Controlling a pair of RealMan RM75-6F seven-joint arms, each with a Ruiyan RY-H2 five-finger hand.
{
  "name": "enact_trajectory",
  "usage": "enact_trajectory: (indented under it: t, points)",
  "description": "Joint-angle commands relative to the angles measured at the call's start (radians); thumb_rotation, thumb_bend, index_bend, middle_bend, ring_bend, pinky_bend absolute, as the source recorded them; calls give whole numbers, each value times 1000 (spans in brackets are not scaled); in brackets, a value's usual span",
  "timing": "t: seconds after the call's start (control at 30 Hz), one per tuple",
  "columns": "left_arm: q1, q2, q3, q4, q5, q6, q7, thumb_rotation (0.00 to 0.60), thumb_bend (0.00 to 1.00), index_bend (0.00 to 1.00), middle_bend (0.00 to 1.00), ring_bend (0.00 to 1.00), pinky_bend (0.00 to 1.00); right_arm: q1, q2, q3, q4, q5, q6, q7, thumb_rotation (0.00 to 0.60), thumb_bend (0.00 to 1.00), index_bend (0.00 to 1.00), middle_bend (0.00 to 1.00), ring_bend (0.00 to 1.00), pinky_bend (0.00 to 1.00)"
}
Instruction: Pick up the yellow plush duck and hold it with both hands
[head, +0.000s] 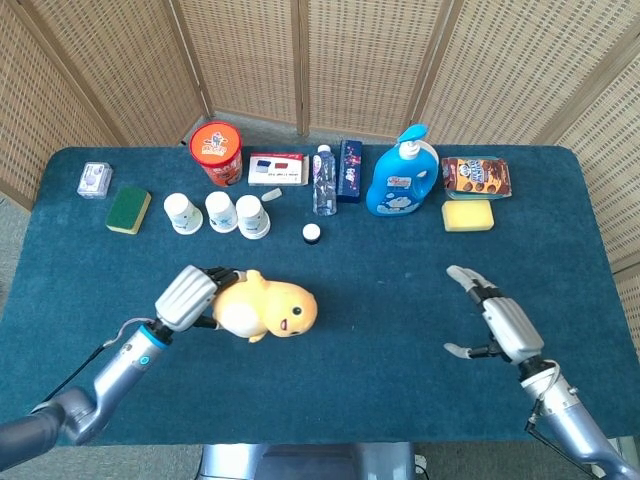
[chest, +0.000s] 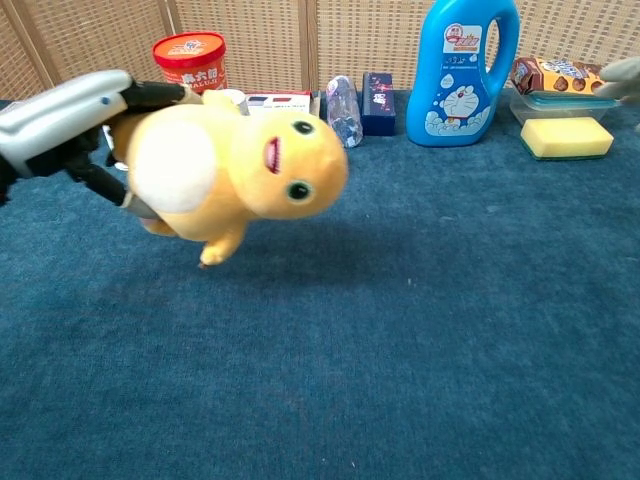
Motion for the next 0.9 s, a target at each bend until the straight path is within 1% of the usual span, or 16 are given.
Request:
enact_trajectory:
  t: [0.03, 0.17, 0.3, 0.5, 0.7, 0.9]
  points:
    - [-44, -55, -8, 45, 12, -5, -28, 600, 116, 631, 633, 547, 754, 29, 12, 9, -43, -15, -20, 37, 600, 0, 0, 104, 77, 202]
    - [-78, -121, -28, 87, -7, -21, -51, 600, 116, 630, 632, 547, 754, 56, 8, 23, -74, -13, -35, 12, 600, 0, 0, 135, 107, 224]
    - [-103, -182, -48, 118, -34, -31, -59, 600, 116, 631, 632, 547, 754, 75, -11, 29, -96, 1, -52, -36, 600, 0, 0, 139, 108, 225]
    - [-131, -246, -81, 122, -102, -87, -54, 600, 116, 630, 632, 547, 754, 92, -56, 31, -93, 19, -59, -129, 600, 0, 0, 137, 93, 214]
    - [-162, -273, -111, 96, -165, -155, -7, 600, 116, 625, 627, 544, 754, 106, -77, 28, -102, 34, -72, -168, 600, 0, 0, 131, 77, 198]
    - [-196, -257, -135, 28, -238, -260, 70, 600, 116, 620, 623, 540, 754, 125, -84, 30, -124, 41, -88, -203, 600, 0, 0, 124, 73, 198]
